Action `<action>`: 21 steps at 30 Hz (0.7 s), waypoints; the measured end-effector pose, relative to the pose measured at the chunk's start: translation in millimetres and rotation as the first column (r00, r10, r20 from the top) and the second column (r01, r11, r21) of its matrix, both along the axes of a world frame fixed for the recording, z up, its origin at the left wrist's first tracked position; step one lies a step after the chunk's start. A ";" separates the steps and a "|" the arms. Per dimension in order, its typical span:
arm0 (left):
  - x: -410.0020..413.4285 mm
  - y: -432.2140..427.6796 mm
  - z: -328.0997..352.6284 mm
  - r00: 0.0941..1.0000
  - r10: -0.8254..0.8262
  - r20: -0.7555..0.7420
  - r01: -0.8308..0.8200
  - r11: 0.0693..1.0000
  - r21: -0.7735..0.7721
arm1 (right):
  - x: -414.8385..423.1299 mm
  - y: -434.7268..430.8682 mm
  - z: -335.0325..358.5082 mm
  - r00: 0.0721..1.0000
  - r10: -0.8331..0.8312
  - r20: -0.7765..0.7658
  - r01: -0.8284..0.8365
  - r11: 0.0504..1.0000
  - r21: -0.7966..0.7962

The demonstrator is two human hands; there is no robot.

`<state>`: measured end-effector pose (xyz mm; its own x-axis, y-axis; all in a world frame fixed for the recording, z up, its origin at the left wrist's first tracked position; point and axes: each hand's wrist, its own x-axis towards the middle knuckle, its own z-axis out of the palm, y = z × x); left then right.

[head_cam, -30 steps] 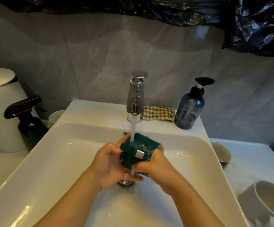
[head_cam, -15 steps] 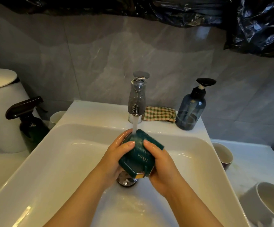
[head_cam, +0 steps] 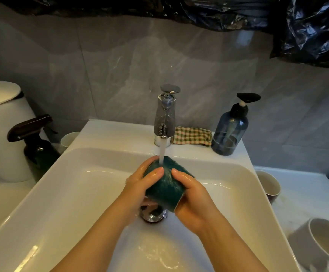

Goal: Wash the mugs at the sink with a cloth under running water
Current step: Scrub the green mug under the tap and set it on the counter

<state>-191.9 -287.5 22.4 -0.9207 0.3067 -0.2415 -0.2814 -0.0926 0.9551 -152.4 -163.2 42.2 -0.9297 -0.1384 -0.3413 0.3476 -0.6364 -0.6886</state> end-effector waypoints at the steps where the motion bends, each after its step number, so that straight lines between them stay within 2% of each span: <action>1: 0.1 -3.8 0.8 0.990 -0.086 0.108 0.083 0.996 0.027 | 0.7 2.8 -1.8 0.998 0.038 -0.041 -0.029 0.982 0.186; 3: 0.2 -8.5 0.0 0.932 -0.193 0.307 0.160 0.979 0.129 | 4.3 4.3 -0.4 0.969 0.224 -0.106 -0.132 0.829 0.543; 5: 2.5 -7.6 1.8 0.899 -0.150 0.412 0.102 0.985 0.136 | 8.6 0.5 -0.5 0.918 0.375 -0.126 -0.186 0.689 0.701; 6: 3.1 -5.8 0.4 0.907 -0.092 0.412 0.054 0.993 0.103 | 9.4 -2.6 -1.0 0.917 0.371 -0.149 -0.157 0.677 0.719; 8: 3.6 -0.7 -0.6 0.956 0.022 0.292 -0.041 0.997 0.061 | 7.3 -8.3 0.8 0.965 0.187 -0.183 -0.029 0.772 0.635; 9: 3.5 1.8 -0.5 0.982 0.084 0.169 -0.092 0.995 0.042 | 3.0 -9.4 0.5 0.987 0.060 -0.150 0.032 0.837 0.546; 11: 4.8 4.4 0.8 0.972 0.160 -0.173 -0.177 0.980 -0.087 | -4.5 -10.5 1.8 0.988 -0.153 0.019 0.137 0.927 0.350; 12: 5.9 6.1 0.3 0.945 0.153 -0.289 -0.201 0.969 -0.145 | -6.6 -10.0 3.2 0.971 -0.215 0.106 0.179 0.944 0.279; 13: 7.0 7.8 -0.6 0.927 0.146 -0.344 -0.215 0.961 -0.171 | -7.1 -8.8 3.1 0.956 -0.244 0.163 0.204 0.952 0.226; 15: 6.4 9.1 -2.4 0.931 0.201 -0.303 -0.248 0.960 -0.126 | -4.5 -6.5 4.5 0.932 -0.310 0.188 0.290 0.948 0.129; 17: 1.5 6.6 -4.2 0.928 0.325 -0.180 -0.333 0.943 -0.015 | -0.8 -2.5 5.0 0.912 -0.382 0.150 0.380 0.924 0.045; 19: -3.4 2.2 -5.2 0.912 0.401 -0.082 -0.399 0.916 0.040 | 2.5 1.8 7.7 0.922 -0.381 0.062 0.377 0.923 0.072; 21: -3.5 -1.0 -3.2 0.911 0.406 -0.065 -0.402 0.913 0.069 | 5.5 -1.2 9.5 0.957 -0.286 -0.043 0.289 0.941 0.177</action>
